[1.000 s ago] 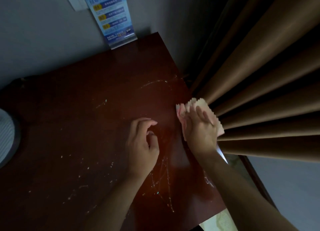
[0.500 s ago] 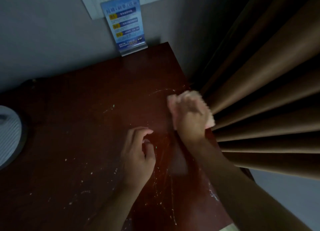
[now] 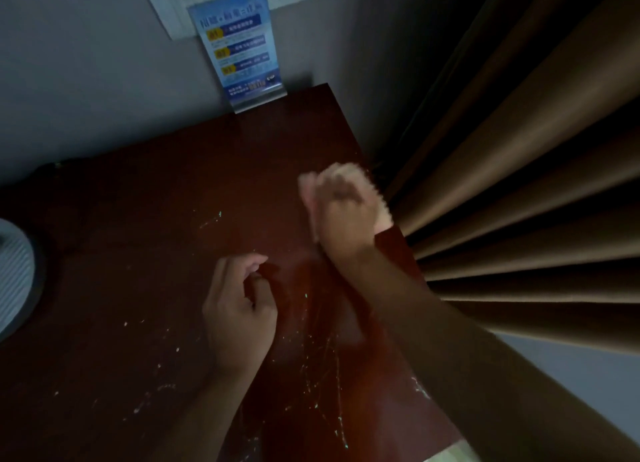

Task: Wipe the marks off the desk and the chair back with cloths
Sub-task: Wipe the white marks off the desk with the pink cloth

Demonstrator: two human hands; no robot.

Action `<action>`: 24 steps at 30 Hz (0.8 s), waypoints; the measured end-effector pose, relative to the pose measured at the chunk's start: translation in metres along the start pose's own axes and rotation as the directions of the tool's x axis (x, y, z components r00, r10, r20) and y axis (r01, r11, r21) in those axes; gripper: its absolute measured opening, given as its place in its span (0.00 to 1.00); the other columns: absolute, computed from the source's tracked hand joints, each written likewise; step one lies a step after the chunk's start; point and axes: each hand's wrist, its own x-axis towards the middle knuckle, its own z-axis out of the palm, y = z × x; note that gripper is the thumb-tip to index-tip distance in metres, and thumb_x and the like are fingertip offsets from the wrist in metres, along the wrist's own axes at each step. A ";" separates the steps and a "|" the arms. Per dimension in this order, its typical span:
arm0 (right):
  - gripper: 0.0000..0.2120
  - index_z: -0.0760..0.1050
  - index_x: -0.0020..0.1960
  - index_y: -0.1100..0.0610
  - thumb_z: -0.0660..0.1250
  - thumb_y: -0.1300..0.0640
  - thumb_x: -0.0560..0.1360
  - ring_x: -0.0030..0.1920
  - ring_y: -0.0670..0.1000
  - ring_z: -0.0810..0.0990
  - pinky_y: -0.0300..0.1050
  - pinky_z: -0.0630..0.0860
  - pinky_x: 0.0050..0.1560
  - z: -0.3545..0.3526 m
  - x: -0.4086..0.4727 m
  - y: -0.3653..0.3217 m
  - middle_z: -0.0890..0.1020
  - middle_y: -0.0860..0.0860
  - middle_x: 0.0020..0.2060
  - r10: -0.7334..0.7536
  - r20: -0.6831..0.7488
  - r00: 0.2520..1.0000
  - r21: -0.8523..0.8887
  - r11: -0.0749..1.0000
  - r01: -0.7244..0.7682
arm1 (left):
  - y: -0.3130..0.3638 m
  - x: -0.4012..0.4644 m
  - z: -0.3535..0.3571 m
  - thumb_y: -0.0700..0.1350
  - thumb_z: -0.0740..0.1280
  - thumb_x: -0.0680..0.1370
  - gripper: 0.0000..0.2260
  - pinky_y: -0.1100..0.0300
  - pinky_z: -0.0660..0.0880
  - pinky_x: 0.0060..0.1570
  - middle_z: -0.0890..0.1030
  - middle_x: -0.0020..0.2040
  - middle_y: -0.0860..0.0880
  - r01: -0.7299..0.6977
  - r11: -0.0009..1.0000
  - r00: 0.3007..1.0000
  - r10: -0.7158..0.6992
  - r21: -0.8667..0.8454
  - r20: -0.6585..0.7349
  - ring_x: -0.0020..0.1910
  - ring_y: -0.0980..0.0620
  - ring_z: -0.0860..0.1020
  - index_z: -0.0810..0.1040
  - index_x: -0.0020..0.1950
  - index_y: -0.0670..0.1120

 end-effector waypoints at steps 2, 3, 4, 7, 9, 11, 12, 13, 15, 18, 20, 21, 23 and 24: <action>0.37 0.79 0.58 0.57 0.84 0.46 0.53 0.52 0.54 0.83 0.48 0.77 0.56 -0.004 -0.024 -0.031 0.84 0.54 0.50 -0.149 0.095 0.984 0.097 0.986 0.139 | 0.001 0.002 0.003 0.35 0.61 0.73 0.13 0.62 0.76 0.51 0.79 0.49 0.52 -0.024 1.000 1.000 0.024 -0.002 -0.001 0.49 0.54 0.79 0.81 0.52 0.45; 0.39 0.79 0.59 0.58 0.85 0.48 0.51 0.56 0.55 0.83 0.49 0.76 0.60 -0.002 -0.029 -0.037 0.84 0.55 0.52 -0.209 0.131 0.969 0.165 0.968 0.187 | 0.002 0.004 0.004 0.36 0.61 0.72 0.13 0.59 0.76 0.51 0.79 0.49 0.52 -0.034 0.999 0.999 0.034 0.000 0.007 0.49 0.53 0.79 0.81 0.52 0.45; 0.38 0.79 0.60 0.59 0.85 0.51 0.53 0.56 0.57 0.82 0.51 0.77 0.59 0.004 -0.028 -0.033 0.84 0.56 0.52 -0.224 0.128 0.966 0.222 0.956 0.192 | 0.002 0.005 0.004 0.36 0.61 0.73 0.13 0.56 0.77 0.51 0.79 0.49 0.52 -0.039 0.999 0.999 0.039 0.002 0.015 0.49 0.53 0.79 0.81 0.52 0.45; 0.21 0.79 0.57 0.58 0.78 0.52 0.67 0.46 0.57 0.83 0.51 0.81 0.44 0.014 0.010 0.001 0.83 0.56 0.46 -0.022 0.117 0.993 0.126 0.992 0.007 | -0.003 0.016 0.005 0.35 0.63 0.74 0.12 0.59 0.76 0.51 0.79 0.50 0.52 -0.041 0.999 0.999 0.041 0.016 0.032 0.49 0.55 0.78 0.80 0.53 0.46; 0.11 0.81 0.51 0.55 0.73 0.51 0.72 0.41 0.54 0.83 0.46 0.79 0.39 0.013 0.027 0.022 0.83 0.53 0.42 0.067 0.101 0.993 0.001 0.998 -0.068 | -0.004 0.021 0.006 0.32 0.64 0.75 0.13 0.61 0.76 0.51 0.79 0.50 0.53 -0.020 1.000 0.999 0.020 0.007 0.040 0.50 0.56 0.78 0.80 0.54 0.46; 0.12 0.81 0.49 0.56 0.62 0.51 0.79 0.41 0.53 0.84 0.45 0.79 0.39 0.006 0.017 0.027 0.84 0.53 0.41 0.091 0.064 0.994 0.009 0.996 -0.092 | -0.006 0.024 0.008 0.32 0.64 0.75 0.14 0.60 0.75 0.52 0.78 0.51 0.53 -0.009 1.000 0.999 0.008 0.004 0.040 0.51 0.56 0.78 0.80 0.54 0.47; 0.16 0.81 0.50 0.57 0.56 0.51 0.82 0.43 0.54 0.84 0.47 0.80 0.42 0.001 0.003 0.029 0.84 0.55 0.43 0.100 0.056 0.993 0.043 0.994 -0.103 | -0.007 0.024 0.008 0.31 0.64 0.75 0.14 0.60 0.75 0.52 0.78 0.51 0.53 -0.006 1.000 0.999 0.006 0.001 0.045 0.51 0.56 0.78 0.80 0.54 0.47; 0.20 0.80 0.51 0.58 0.52 0.51 0.84 0.45 0.55 0.84 0.50 0.80 0.46 -0.005 -0.012 0.032 0.84 0.56 0.45 0.107 0.046 0.993 0.093 0.990 -0.110 | -0.007 0.023 0.008 0.30 0.65 0.75 0.14 0.61 0.75 0.52 0.78 0.51 0.54 -0.001 1.000 0.999 0.001 -0.003 0.049 0.51 0.57 0.78 0.80 0.54 0.47; 0.17 0.80 0.51 0.60 0.55 0.54 0.83 0.49 0.55 0.83 0.51 0.79 0.52 -0.009 -0.032 0.039 0.84 0.57 0.47 0.070 0.012 0.997 0.115 0.991 -0.071 | -0.009 0.023 0.007 0.30 0.66 0.75 0.15 0.61 0.76 0.52 0.78 0.51 0.55 0.018 1.000 0.998 -0.018 -0.012 0.057 0.51 0.58 0.78 0.80 0.54 0.48; 0.06 0.79 0.51 0.59 0.68 0.59 0.75 0.44 0.55 0.84 0.47 0.78 0.43 -0.002 -0.011 0.030 0.83 0.56 0.43 0.041 -0.011 0.999 0.064 0.997 -0.040 | -0.011 0.023 0.001 0.31 0.65 0.75 0.15 0.58 0.77 0.52 0.78 0.50 0.56 0.016 1.000 0.999 -0.016 -0.005 0.043 0.51 0.58 0.78 0.80 0.53 0.49; 0.17 0.78 0.55 0.59 0.74 0.60 0.68 0.47 0.57 0.84 0.48 0.81 0.44 0.009 0.005 0.013 0.84 0.58 0.46 -0.047 0.033 0.998 0.099 0.994 0.044 | -0.013 0.024 -0.004 0.34 0.63 0.75 0.13 0.55 0.77 0.51 0.78 0.49 0.57 0.002 1.000 1.000 -0.002 -0.005 0.026 0.51 0.57 0.78 0.80 0.52 0.49; 0.19 0.77 0.58 0.60 0.74 0.61 0.68 0.51 0.58 0.84 0.51 0.81 0.50 0.016 0.009 0.008 0.84 0.60 0.50 -0.095 0.095 0.991 0.140 0.987 0.082 | -0.013 0.024 -0.006 0.35 0.63 0.74 0.13 0.55 0.78 0.50 0.78 0.49 0.58 -0.009 1.000 1.000 0.009 -0.003 0.027 0.51 0.57 0.78 0.80 0.51 0.49; 0.17 0.77 0.61 0.60 0.68 0.57 0.74 0.55 0.58 0.82 0.51 0.78 0.57 0.028 0.025 0.014 0.82 0.59 0.54 -0.125 0.162 0.979 0.096 0.989 0.110 | -0.012 0.027 -0.009 0.34 0.64 0.75 0.13 0.55 0.78 0.49 0.78 0.49 0.60 -0.026 1.000 0.999 0.026 0.004 0.042 0.51 0.60 0.78 0.80 0.52 0.49; 0.15 0.77 0.61 0.58 0.62 0.53 0.78 0.53 0.57 0.82 0.50 0.77 0.54 0.030 0.034 0.022 0.82 0.57 0.53 -0.075 0.159 0.984 0.033 0.997 0.070 | -0.012 0.029 -0.010 0.32 0.65 0.75 0.14 0.57 0.78 0.50 0.77 0.49 0.61 -0.021 1.000 0.998 0.021 0.007 0.052 0.52 0.62 0.77 0.80 0.52 0.50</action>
